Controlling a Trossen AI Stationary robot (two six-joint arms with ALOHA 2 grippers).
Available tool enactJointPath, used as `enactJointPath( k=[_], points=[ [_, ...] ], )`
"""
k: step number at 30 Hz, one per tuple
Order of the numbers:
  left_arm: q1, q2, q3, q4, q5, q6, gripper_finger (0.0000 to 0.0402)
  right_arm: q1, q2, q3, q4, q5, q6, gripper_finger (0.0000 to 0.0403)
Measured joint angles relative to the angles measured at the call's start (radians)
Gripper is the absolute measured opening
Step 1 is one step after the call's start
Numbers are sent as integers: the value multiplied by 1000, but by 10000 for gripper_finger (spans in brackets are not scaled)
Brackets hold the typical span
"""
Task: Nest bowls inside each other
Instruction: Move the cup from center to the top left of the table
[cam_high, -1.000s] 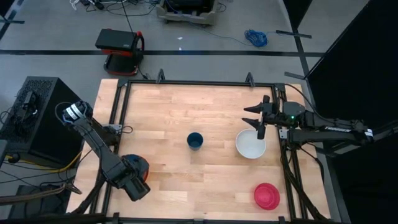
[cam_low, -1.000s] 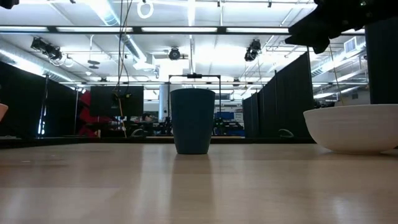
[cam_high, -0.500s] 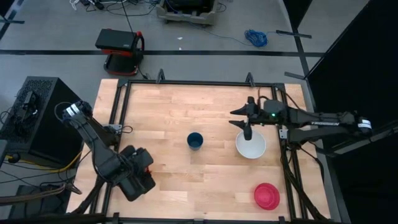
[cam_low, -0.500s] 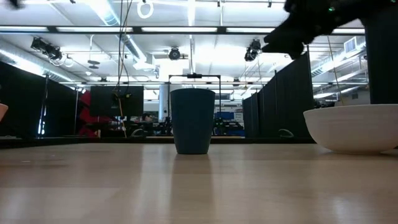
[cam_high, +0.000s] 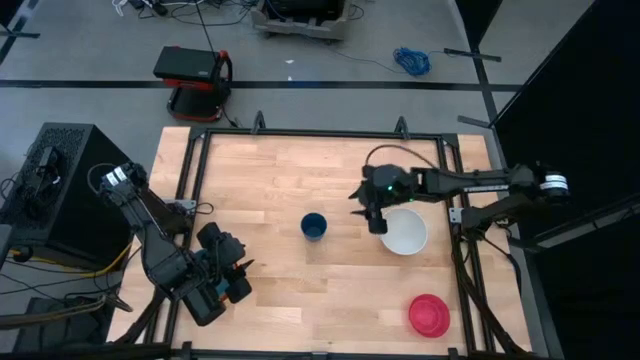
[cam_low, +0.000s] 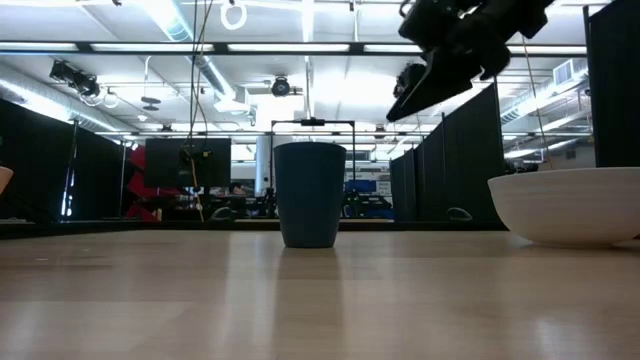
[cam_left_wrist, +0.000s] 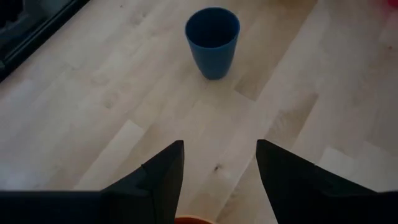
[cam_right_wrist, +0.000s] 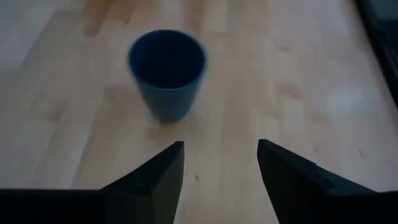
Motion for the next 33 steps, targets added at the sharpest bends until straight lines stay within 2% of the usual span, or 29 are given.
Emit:
enactJointPath(
  k=[3,19,26,33],
  points=[
    [1,0,0,-2,0,0,188,38,33,1,57,-1,-65,187],
    [1,0,0,-16,-14,0,188,122,178,183,-5,74,-99,159],
    [1,0,0,-8,-14,-5,188,90,266,283,-51,68,180,155],
    [1,1,0,-9,-14,-5,188,67,354,352,-78,44,315,179]
  ],
)
